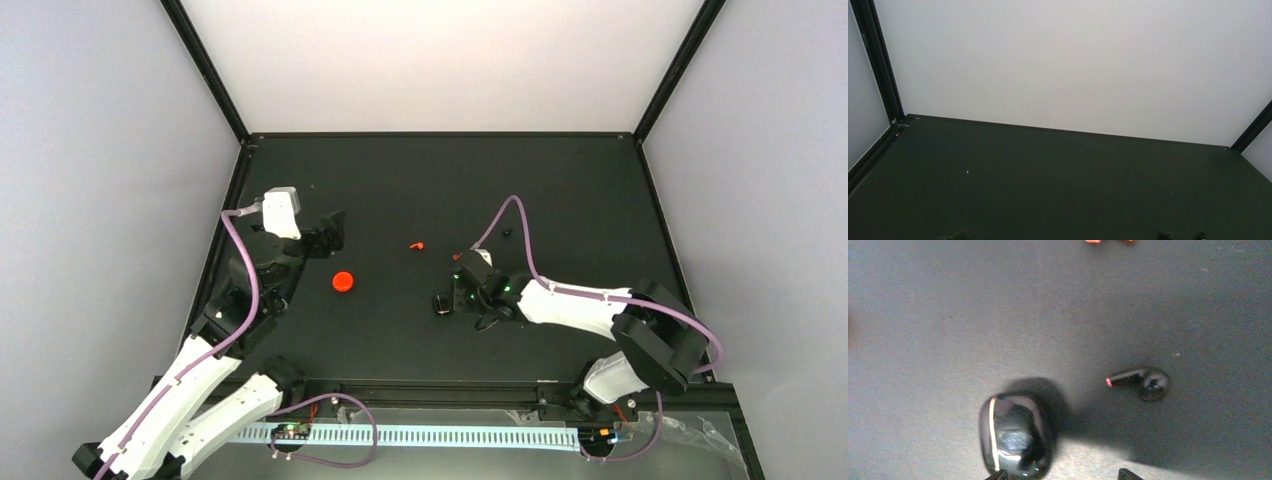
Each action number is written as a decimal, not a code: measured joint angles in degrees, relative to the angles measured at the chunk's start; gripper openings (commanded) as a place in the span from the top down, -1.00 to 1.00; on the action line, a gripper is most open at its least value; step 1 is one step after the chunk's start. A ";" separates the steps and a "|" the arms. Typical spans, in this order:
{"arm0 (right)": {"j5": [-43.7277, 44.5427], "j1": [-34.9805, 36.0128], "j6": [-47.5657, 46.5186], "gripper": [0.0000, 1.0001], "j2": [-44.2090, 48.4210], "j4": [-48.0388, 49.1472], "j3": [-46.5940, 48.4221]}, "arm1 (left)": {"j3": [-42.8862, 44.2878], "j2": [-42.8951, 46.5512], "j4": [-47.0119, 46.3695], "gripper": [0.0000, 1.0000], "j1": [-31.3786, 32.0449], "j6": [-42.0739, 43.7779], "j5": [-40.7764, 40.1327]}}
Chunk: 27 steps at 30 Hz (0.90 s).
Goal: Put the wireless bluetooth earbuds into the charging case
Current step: Place the charging case at the center of the board, then pick up the charging case at the center of the board.
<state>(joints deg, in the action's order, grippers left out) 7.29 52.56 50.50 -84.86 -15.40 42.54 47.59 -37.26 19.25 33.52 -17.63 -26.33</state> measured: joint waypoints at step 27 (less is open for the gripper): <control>-3.48 5.92 -14.16 0.45 -9.64 -0.81 8.83 | -0.07 -1.88 0.00 -0.97 0.00 -0.09 0.98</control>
<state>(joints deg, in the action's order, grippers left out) 3.81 58.48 36.34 -94.50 -16.21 51.37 47.53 -39.13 19.25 33.52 -17.72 -25.34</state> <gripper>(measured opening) 0.209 0.988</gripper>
